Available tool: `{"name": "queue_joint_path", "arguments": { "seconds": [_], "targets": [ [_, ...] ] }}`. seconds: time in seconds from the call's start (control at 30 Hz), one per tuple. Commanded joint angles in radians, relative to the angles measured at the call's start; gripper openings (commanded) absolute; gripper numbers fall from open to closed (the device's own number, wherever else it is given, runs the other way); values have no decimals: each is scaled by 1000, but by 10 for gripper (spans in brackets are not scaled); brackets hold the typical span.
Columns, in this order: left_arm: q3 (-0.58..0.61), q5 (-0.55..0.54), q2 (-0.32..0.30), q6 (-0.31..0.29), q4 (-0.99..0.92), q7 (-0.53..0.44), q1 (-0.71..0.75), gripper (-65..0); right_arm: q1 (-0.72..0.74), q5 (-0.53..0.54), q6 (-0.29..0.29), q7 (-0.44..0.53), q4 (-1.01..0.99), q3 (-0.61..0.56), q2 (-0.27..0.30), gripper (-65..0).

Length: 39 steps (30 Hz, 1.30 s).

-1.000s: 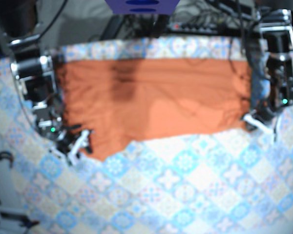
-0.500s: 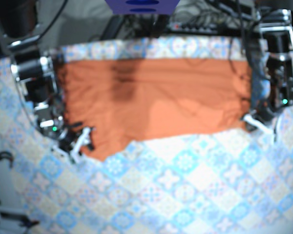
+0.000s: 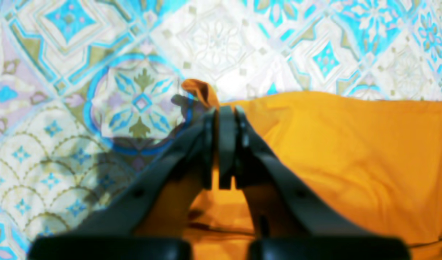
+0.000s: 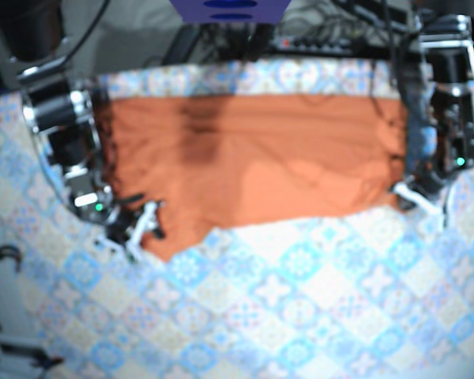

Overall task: Fold the T-shirt properly
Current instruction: 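Pull the held hem edges toward the shoulder edge with both grippers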

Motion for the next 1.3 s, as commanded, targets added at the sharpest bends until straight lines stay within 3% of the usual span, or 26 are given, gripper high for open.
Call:
{"name": "queue_joint_path", "arguments": {
  "seconds": [0.0,0.23,0.3,0.43,0.57,0.77,0.97,1.27],
  "targets": [
    [-6,-8,-21,-5,16,-20,-16,-650,33,12,-2,26,12,0,8,-329],
    [-6,-8,-21,-5,16,-20,-16,-650,33,12,-2,26,12,0,8,-335],
    [-6,-8,-21,-5,16,-20,-16,-650,33,12,-2,26,12,0,8,-378],
    [-6,-8,-21,-5,16,-20,-16,-650,33,11,-2,21,12,-1,8,-523],
    [-6,-8,-21,-5,16,-20,-16,-650,33,-61,-2,20,12,0,8,-599],
    [-6,-8,-21,-5,16,-22,2,-650,29,-90,-2,20,18,10,6,-649],
    [-6,-8,-21,-5,16,-22,18,-650,-4,-89,-2,18,110,37,25,-650],
    [-6,-8,-21,-9,19,-20,28,-650,-136,-93,-2,-158,445,212,61,-650]
  ]
}}
